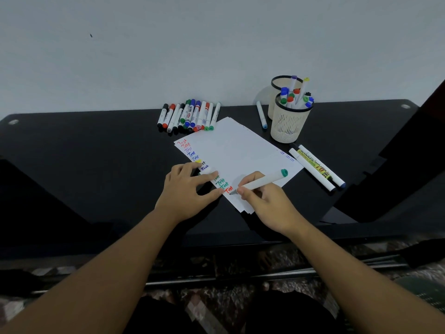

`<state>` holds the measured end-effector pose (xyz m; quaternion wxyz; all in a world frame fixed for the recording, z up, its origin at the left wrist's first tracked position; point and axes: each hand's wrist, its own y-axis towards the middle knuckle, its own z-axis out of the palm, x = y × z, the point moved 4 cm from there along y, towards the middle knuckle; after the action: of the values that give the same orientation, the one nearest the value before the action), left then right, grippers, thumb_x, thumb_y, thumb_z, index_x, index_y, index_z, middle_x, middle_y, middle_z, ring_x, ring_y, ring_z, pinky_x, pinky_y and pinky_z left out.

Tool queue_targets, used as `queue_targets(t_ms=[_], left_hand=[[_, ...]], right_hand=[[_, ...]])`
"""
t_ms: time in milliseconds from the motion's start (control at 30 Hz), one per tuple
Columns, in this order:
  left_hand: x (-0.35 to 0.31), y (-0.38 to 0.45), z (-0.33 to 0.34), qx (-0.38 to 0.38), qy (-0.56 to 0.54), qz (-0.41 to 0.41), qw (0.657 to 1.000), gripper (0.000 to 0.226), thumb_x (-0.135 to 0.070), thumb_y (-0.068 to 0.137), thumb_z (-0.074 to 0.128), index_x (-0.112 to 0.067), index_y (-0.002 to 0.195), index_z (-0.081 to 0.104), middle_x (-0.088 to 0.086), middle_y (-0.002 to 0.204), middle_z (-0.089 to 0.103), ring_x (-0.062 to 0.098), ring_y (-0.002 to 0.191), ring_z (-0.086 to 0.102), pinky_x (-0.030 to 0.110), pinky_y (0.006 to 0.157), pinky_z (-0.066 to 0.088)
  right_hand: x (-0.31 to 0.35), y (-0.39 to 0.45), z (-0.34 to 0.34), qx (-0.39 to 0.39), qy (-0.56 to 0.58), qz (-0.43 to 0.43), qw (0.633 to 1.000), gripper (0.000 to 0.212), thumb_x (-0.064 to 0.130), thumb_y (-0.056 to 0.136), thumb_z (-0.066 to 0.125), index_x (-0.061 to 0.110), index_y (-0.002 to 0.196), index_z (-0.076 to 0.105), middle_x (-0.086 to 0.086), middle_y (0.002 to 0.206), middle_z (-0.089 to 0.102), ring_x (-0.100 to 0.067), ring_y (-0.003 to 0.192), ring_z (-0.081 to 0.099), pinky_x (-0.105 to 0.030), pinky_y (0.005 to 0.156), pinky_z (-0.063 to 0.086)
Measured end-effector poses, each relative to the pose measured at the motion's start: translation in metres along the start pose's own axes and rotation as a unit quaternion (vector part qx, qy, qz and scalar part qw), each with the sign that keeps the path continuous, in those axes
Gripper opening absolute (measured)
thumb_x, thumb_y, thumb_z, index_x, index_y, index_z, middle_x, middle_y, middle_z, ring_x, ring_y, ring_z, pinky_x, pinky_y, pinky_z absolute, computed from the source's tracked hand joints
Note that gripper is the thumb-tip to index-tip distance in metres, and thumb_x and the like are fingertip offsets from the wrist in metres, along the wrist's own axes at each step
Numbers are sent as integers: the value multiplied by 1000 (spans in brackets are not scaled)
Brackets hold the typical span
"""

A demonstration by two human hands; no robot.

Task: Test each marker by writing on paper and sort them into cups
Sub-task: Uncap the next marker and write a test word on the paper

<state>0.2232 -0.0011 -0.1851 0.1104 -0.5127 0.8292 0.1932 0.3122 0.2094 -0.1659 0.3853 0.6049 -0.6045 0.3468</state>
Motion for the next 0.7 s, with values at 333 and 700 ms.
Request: queue_targets(t_ms=[333, 700], left_hand=[[1, 0, 0, 6, 1, -5, 1000, 65, -86, 78, 39, -55, 131, 60, -13, 149, 41, 17, 138, 26, 46, 116, 24], [1, 1, -1, 18, -1, -11, 1000, 66, -87, 76, 38, -56, 132, 58, -14, 150, 39, 15, 138, 24, 47, 116, 24]], right_hand=[[-2, 2, 1, -4, -27, -13, 1000, 6, 41, 102, 60, 35, 103, 62, 11, 92, 70, -13, 91, 65, -43, 84, 56], [-3, 1, -1, -11, -9, -7, 1000, 4, 38, 102, 62, 35, 104, 64, 6, 92, 70, -15, 91, 66, -42, 85, 56]])
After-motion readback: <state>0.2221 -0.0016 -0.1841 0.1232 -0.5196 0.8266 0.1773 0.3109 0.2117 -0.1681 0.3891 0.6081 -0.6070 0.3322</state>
